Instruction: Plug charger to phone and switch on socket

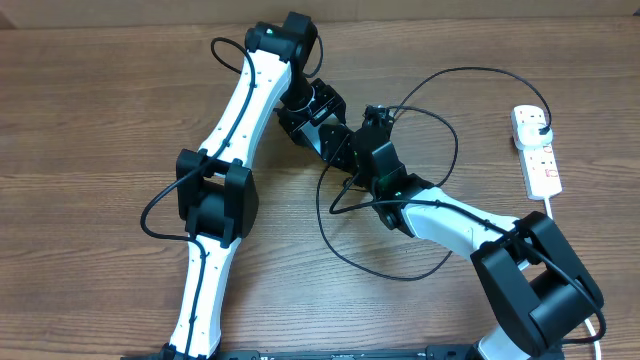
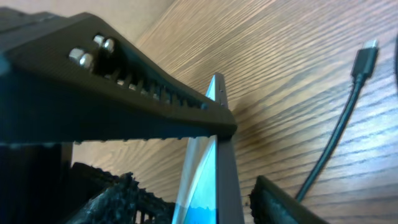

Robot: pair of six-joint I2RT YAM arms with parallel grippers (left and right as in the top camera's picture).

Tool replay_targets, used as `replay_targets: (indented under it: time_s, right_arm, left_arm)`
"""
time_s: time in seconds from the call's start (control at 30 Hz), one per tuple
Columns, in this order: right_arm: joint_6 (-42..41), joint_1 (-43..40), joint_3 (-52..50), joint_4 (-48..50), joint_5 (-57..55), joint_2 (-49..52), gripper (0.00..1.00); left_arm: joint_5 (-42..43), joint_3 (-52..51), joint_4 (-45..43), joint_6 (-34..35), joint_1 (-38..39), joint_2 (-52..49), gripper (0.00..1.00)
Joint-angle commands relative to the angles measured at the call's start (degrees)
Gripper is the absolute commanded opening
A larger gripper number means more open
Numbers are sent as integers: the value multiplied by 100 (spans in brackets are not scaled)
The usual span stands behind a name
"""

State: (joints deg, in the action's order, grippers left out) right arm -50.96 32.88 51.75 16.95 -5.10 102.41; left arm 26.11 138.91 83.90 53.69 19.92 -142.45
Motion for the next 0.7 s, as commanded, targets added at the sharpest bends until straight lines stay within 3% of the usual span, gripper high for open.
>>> replay_targets:
  time_s: [0.0, 0.1, 0.23, 0.33, 0.37, 0.4, 0.43, 0.47, 0.5, 0.67]
  right_arm:
    - [-31, -50, 160, -20, -83, 26, 49]
    - [-50, -50, 160, -83, -37, 28, 35]
    - [-50, -50, 160, -96, -15, 26, 24]
    - [-52, -50, 160, -96, 7, 26, 4]
    - [-68, -50, 160, -96, 13, 26, 4]
    - [-120, -50, 160, -98, 9, 26, 4]
    - [-160, -50, 160, -98, 2, 26, 4]
    - [-157, -52, 160, -98, -24, 26, 4]
    - [-160, -68, 160, -125, -66, 26, 4]
    - [-153, -356, 160, -498, 94, 26, 4]
  left_arm:
    - [157, 162, -37, 122, 66, 50, 4]
    - [136, 162, -46, 168, 70, 50, 5]
    - [81, 162, -81, 184, 74, 50, 5]
    - [70, 162, -87, 184, 74, 50, 5]
    - [70, 162, -105, 184, 74, 50, 9]
    - [74, 162, -120, 181, 74, 50, 22]
    - [87, 162, -122, 179, 72, 50, 51]
    - [101, 162, -125, 136, 72, 50, 95]
    - [122, 164, -131, 46, 72, 50, 100]
    - [138, 286, -223, -732, -164, 127, 100]
